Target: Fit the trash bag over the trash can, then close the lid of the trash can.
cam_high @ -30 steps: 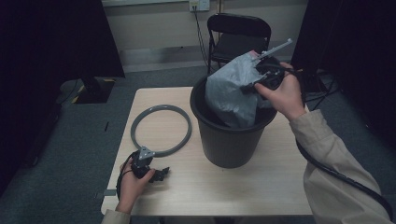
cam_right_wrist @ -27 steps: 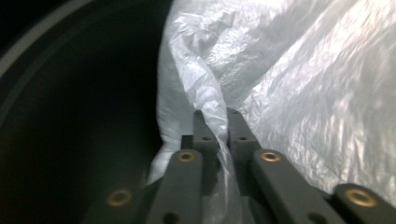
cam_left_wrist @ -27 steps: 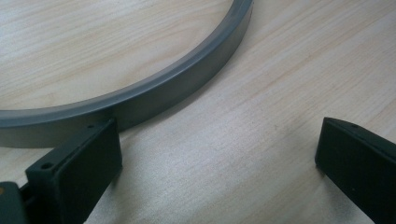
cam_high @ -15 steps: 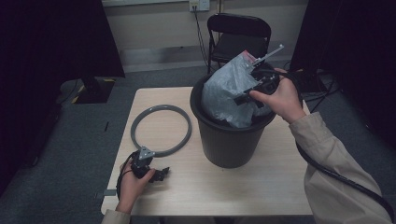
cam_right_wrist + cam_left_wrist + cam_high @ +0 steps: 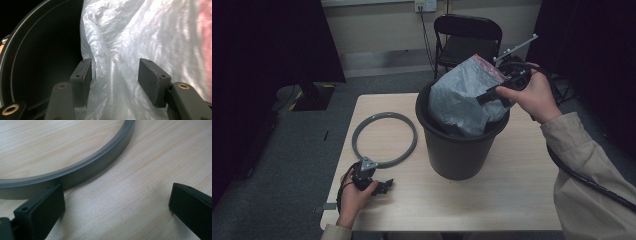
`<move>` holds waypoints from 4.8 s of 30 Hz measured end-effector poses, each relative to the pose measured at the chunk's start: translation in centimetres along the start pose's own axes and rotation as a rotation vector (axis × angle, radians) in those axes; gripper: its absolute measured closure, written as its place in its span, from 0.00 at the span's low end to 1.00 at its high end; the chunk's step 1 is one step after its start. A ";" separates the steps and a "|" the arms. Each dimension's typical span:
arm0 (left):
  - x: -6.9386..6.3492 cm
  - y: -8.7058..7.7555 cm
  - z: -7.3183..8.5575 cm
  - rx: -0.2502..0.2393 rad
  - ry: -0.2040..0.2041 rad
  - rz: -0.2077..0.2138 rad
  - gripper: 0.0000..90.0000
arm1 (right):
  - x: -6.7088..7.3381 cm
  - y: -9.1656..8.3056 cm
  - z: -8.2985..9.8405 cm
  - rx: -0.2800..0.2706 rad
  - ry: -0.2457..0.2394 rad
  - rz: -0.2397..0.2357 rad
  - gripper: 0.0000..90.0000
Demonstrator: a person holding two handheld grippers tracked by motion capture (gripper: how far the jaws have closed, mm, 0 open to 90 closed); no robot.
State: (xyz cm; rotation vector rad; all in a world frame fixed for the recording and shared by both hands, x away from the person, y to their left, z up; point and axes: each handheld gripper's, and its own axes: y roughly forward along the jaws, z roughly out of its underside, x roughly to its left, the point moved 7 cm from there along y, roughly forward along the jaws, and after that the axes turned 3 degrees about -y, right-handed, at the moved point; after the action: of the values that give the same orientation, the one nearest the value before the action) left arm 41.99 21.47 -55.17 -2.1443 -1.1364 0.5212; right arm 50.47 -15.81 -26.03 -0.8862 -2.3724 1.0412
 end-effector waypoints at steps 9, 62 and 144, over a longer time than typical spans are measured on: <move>0.0 0.0 0.0 0.000 0.002 0.000 0.00 | -1.5 -2.6 -0.4 -0.061 0.032 0.035 0.45; -2.2 -5.1 -10.5 0.131 0.095 0.214 0.18 | -4.0 -0.5 1.0 -0.067 -0.011 0.279 0.81; -10.7 -4.2 -33.8 0.149 0.317 0.251 0.99 | 3.6 3.3 0.6 -0.018 -0.113 -0.148 0.83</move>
State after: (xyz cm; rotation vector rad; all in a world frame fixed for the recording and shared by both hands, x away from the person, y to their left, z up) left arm 54.17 2.20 -27.70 -2.1550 -0.6408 0.3450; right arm 48.84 -11.92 -28.49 -0.6611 -2.5011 1.0377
